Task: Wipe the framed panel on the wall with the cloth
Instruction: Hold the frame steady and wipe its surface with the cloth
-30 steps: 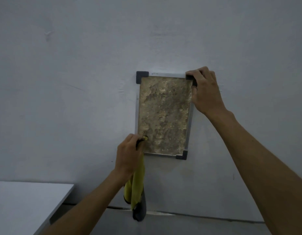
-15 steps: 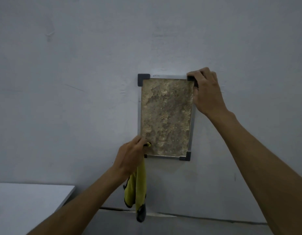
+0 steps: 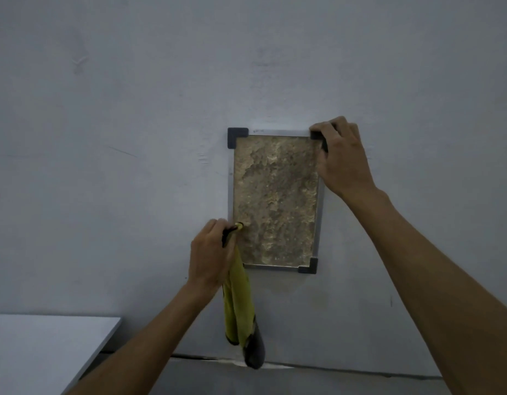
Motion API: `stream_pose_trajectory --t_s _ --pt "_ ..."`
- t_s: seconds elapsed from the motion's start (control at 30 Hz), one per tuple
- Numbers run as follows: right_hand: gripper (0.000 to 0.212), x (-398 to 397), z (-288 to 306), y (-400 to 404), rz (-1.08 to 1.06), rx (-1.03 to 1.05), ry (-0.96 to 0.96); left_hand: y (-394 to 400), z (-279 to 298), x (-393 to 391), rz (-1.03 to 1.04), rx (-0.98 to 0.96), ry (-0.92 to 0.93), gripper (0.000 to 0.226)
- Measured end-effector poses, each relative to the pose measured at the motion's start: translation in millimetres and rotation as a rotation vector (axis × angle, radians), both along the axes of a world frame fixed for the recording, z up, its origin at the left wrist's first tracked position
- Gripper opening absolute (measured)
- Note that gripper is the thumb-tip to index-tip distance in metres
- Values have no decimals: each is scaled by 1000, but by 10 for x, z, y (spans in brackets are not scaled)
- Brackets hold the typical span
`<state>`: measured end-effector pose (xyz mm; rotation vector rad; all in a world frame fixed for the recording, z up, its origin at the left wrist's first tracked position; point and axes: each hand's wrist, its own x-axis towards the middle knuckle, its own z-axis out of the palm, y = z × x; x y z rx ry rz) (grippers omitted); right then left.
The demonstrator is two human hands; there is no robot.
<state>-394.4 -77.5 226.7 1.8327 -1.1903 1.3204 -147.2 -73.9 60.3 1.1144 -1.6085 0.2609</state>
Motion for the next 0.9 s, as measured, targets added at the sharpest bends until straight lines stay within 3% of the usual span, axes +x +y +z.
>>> stream_pose_trajectory --t_s 0.1,0.23,0.3,0.43,0.5,0.6,0.67,0.77,0.8,0.9 --pt "38 8 -3 -11 -4 2 -6 -9 -52 -39 -37 2 -57 4" --pt "37 25 -14 -11 -5 -1 -9 7 -268 -1 -95 92 -572 16" --pt "38 16 -8 -7 -11 1 1 -40 -105 18 -111 45 -488 12" --pt "38 16 -4 -16 -12 -2 -6 -40 166 -101 -37 -58 -59 6" --pt "38 26 -22 -24 -19 -5 -14 -15 101 -162 -72 -57 -161 5" --pt "39 28 -31 -31 -22 -7 -13 -6 21 -111 -109 -35 -595 11" --pt "40 17 -30 -32 -19 -10 -10 -38 155 -92 -116 -45 -536 11" --pt "40 26 -38 -25 -19 -8 -15 -87 325 -130 -92 -108 -170 7" --pt "40 29 -40 -21 -19 -6 -16 -81 300 -150 -96 -120 -150 6" --pt "40 25 -33 -5 -14 -2 -14 -42 -6 -185 -174 -34 -476 12"
